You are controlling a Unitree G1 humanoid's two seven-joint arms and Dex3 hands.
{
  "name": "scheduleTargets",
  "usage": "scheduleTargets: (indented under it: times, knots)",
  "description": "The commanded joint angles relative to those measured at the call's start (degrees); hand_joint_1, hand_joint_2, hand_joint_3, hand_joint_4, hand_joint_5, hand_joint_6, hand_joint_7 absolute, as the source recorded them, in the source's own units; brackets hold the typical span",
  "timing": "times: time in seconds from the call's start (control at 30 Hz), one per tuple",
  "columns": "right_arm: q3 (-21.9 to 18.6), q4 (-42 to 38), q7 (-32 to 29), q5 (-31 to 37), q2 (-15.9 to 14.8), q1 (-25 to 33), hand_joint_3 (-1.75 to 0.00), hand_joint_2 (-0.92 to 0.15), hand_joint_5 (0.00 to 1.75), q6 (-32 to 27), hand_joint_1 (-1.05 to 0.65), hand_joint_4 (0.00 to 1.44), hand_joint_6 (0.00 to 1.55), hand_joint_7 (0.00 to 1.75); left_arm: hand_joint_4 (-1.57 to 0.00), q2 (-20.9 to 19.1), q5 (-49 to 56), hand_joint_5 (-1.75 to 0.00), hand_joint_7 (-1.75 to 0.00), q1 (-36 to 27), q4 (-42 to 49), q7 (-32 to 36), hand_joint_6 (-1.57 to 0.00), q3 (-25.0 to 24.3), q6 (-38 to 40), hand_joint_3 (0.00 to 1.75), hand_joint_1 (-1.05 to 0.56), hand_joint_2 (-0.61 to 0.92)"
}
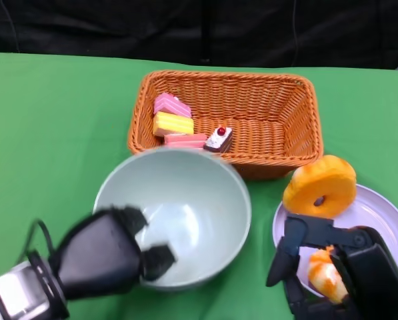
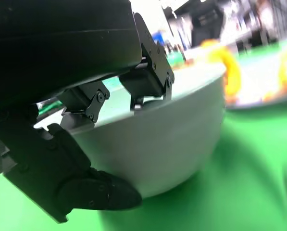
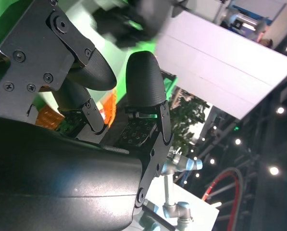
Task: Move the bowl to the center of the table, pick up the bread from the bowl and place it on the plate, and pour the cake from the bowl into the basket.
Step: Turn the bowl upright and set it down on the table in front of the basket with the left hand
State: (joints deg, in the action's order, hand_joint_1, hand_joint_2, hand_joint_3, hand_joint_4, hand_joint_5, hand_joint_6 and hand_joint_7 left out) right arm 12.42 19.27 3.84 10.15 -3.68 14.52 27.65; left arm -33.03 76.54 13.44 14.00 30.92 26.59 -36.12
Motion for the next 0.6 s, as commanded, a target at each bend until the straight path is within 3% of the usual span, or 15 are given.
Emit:
scheduleTargets:
  times: [0.03,0.37,0.53,0.6]
  knots:
    - [-0.1,-0.7,-0.4,-0.7,0.4,-0.4,-1.75,-0.18,1.71,0.2,-0.02,0.96,0.90,1.44,-0.99,-1.7,1.2,-1.75,-0.83,1.1,1.3,3.0,-1.02,2.4,2.0,0.10,-0.38,0.75]
    - [-0.3,-1.6,-0.3,-1.0,0.5,-0.9,-1.75,-0.19,1.72,0.7,-0.02,0.96,0.89,1.45,-0.99,-3.1,-0.5,-1.75,-0.80,2.9,2.4,4.3,-1.02,6.2,3.8,0.06,-0.40,0.78]
    - [-0.2,-1.4,-0.3,-1.3,0.6,-1.0,-1.75,-0.19,1.72,0.6,-0.02,0.96,0.89,1.45,-0.76,-4.7,-15.1,-1.53,-0.67,0.4,-0.9,-7.7,-0.85,3.6,-1.5,0.04,-0.35,0.86]
    - [-0.2,-1.2,-0.1,-1.4,0.6,-1.1,-1.75,-0.19,1.72,0.2,-0.03,0.96,0.89,1.46,-0.75,-5.7,-19.7,-1.49,-0.63,-0.4,-2.7,-13.6,-0.84,2.9,-1.8,0.03,-0.35,0.88]
